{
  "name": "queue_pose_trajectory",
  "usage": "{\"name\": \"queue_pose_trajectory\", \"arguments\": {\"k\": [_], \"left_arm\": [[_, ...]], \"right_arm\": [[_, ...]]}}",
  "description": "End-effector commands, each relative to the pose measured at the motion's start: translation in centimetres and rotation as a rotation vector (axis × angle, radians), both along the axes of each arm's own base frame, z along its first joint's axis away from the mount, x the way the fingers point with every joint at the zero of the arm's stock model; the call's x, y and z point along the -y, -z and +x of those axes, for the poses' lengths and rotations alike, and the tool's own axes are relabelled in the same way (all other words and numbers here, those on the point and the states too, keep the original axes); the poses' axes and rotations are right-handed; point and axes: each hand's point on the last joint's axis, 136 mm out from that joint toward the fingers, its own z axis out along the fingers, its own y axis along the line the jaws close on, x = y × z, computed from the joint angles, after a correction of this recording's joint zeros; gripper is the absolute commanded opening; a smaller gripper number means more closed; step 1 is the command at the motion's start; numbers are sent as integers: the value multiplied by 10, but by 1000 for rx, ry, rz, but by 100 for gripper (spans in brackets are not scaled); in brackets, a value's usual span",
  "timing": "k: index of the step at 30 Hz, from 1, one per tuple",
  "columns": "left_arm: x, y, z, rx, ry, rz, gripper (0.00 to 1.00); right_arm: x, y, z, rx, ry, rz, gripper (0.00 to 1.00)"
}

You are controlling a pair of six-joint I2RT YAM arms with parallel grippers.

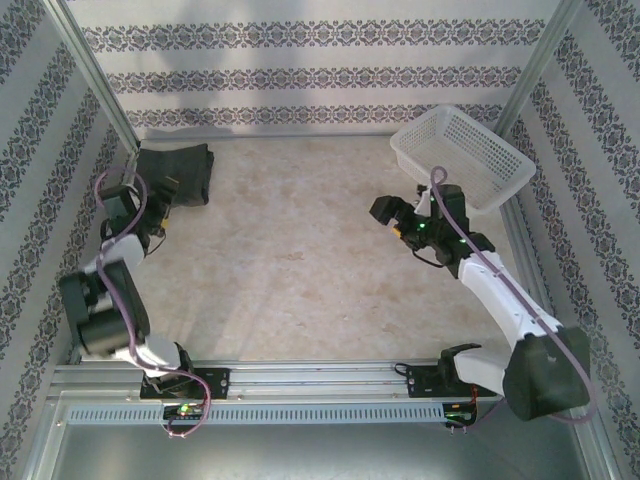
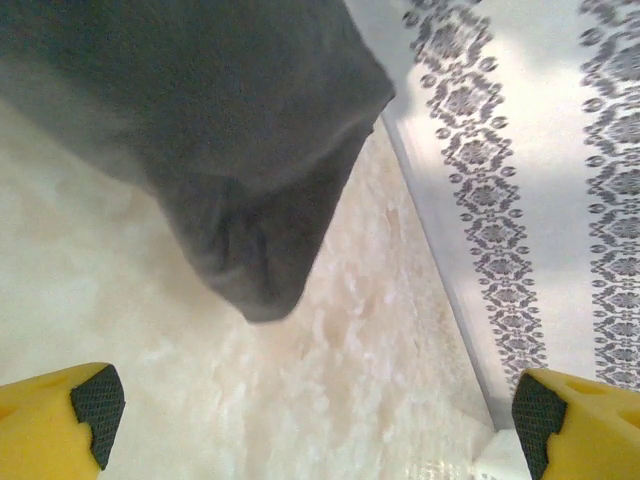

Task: Fold and stack the t-shirts

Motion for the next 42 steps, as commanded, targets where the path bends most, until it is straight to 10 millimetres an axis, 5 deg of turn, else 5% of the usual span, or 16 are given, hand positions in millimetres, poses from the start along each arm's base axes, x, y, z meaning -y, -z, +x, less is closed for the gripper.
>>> {"name": "queue_pose_trajectory", "arguments": {"k": [1, 4, 6, 9, 13, 18, 26, 30, 32, 36, 42], "left_arm": [[-3, -6, -53, -167, -138, 260, 100], [-20, -19, -116, -318, -399, 574, 100], [-24, -20, -135, -295, -444, 714, 100], [-11, -7, -129, -182, -299, 879, 100], [15, 26, -118, -173, -42, 1003, 100], [32, 41, -90, -94, 67, 1009, 100], [42, 45, -23, 24, 116, 1042, 100], [69, 53, -29, 180, 191, 1099, 100], [63, 52, -42, 202, 131, 1089, 100], [63, 60, -21, 113, 197, 1079, 100], [65, 62, -19, 91, 219, 1075, 100]], "right_arm": [[61, 0, -12, -36, 203, -294, 98], [111, 5, -24, -46, 357, -541, 98], [135, 7, -25, 31, 421, -686, 98], [155, 13, -23, 203, 463, -921, 98], [157, 47, -14, 246, 349, -1079, 98], [147, 79, 10, 323, 283, -1014, 98], [150, 73, 68, 440, 276, -931, 98], [149, 86, 61, 487, 267, -880, 98], [148, 92, 52, 550, 285, -870, 98], [144, 91, 64, 509, 239, -870, 98], [143, 88, 63, 528, 245, -879, 98]]}}
